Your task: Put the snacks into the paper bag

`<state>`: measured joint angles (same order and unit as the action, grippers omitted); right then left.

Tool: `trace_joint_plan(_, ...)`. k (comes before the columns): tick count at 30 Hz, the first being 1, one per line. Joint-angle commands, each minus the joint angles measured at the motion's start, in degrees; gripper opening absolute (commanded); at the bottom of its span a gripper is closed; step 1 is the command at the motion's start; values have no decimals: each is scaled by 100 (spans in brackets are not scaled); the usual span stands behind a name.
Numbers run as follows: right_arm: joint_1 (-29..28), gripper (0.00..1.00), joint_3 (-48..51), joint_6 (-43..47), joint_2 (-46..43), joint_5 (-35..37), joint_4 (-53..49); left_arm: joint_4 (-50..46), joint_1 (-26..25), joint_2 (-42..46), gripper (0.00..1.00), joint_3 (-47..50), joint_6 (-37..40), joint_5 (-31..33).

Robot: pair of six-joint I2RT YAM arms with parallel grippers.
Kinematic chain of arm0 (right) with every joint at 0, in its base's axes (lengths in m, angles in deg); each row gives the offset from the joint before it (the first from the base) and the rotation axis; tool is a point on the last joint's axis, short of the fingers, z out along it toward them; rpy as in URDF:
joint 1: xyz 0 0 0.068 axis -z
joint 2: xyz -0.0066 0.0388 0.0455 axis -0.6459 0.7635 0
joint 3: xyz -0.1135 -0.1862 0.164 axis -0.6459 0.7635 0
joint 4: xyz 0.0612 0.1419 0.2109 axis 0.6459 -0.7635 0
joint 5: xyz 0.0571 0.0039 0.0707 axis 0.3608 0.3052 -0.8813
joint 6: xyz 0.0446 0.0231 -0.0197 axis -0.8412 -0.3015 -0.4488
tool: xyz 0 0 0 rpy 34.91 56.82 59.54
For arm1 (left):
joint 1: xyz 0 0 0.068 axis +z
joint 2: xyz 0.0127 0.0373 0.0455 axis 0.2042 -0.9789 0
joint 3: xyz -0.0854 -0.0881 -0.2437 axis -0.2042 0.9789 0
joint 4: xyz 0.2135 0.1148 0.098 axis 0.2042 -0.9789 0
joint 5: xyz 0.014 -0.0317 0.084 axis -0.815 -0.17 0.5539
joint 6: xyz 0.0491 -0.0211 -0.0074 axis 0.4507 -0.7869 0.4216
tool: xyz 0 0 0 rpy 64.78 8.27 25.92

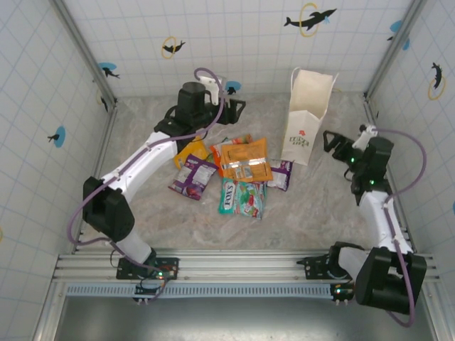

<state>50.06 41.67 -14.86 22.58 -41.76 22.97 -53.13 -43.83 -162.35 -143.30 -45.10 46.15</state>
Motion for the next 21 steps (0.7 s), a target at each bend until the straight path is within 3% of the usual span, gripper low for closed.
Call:
trace_joint_plan(1,11,94,-958,171,303,-598,-335,-143,4,-91,83,-182,-93,-269)
trace_joint_plan(5,34,89,-1960,113,914,-1050,-507,-89,6,-60,84,-119,-57,-249)
trace_joint_plan(12,-2,85,-3792,-947,2220,-1912,-109,-176,2,-43,85,-125,67,-163)
trace_joint_plan(21,-145,76,-4806,-1306,3100,-2078,-272,-181,5,-173,85,-195,67,-188)
